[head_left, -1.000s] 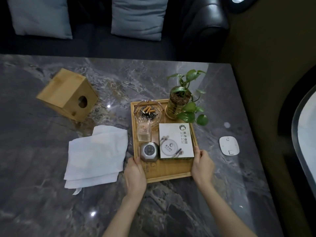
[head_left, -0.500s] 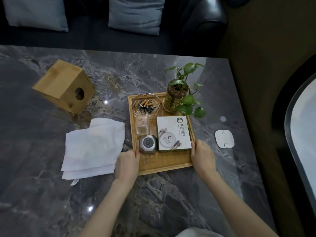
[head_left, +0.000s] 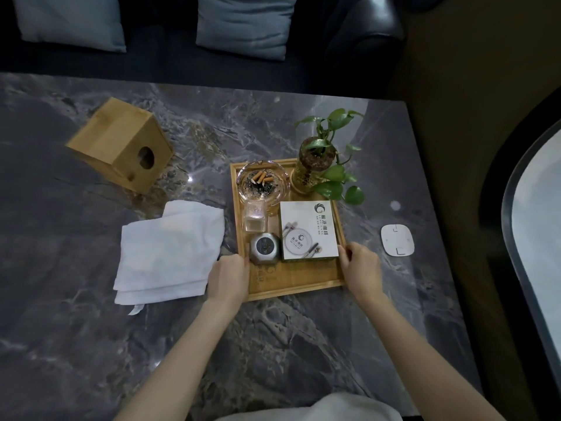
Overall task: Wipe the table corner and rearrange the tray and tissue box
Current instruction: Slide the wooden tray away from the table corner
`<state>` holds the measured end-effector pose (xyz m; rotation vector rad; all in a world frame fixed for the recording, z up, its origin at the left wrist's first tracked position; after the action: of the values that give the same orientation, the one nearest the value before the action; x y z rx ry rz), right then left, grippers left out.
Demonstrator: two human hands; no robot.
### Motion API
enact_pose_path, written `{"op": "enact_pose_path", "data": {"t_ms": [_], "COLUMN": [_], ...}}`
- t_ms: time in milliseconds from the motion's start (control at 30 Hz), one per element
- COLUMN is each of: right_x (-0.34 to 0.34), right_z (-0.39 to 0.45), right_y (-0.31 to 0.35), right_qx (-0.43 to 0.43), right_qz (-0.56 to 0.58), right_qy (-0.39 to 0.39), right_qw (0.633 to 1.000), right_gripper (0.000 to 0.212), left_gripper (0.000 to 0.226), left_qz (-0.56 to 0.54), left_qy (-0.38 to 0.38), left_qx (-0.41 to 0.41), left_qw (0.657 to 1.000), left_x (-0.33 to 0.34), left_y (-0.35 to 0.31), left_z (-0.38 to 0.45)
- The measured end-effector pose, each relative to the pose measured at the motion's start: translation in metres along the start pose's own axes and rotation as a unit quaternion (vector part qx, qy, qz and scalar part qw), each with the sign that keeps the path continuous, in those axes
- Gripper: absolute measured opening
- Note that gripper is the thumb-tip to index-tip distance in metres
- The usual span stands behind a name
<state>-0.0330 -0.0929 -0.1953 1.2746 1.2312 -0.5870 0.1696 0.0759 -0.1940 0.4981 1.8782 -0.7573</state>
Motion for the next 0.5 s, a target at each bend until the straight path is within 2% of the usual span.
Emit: {"op": "enact_pose_path", "data": {"t_ms": [100, 267, 400, 500], "right_x": [-0.007, -0.051, -0.072, -0.071], "right_z": [0.005, -0.004, -0.019, -0.033], "right_y": [0.003, 0.055, 0.130, 0.188], "right_qx": [0.014, -0.031, -0.149, -0.236], "right_qz": [0.014, 0.121, 0.159, 0.192], "right_qy": [0.001, -0.085, -0.111, -0.089], "right_qw": [1.000, 0.988, 0.970, 0.948], "right_gripper": [0.026, 0.022, 0.019, 0.018], "left_gripper": [0.038, 0.034, 0.035, 0.032], "left_qz": [-0.040, -0.124, -0.198, -0.259], "left_qy": [0.003, 0.017, -0.059, -0.136], "left_qx": [-0.021, -0.063, -0.067, -0.081], "left_qw": [0.999, 0.990, 0.976, 0.953], "left_x": [-0.002, -0.017, -0.056, -0.084], "left_y": [0.004, 0.022, 0.044, 0.067], "left_z": [-0.001, -0.001, -0.006, -0.014]}}
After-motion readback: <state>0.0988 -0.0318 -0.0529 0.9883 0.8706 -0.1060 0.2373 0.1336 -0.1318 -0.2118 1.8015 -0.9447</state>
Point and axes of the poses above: each hand's wrist, its own z-axis towards the middle knuckle, its own x-axis out of the palm, y = z × x, the point moved 9 cm from there along z, towards the middle knuckle, and after that the axes turned 1 degree about -y, right-handed, at the moved point
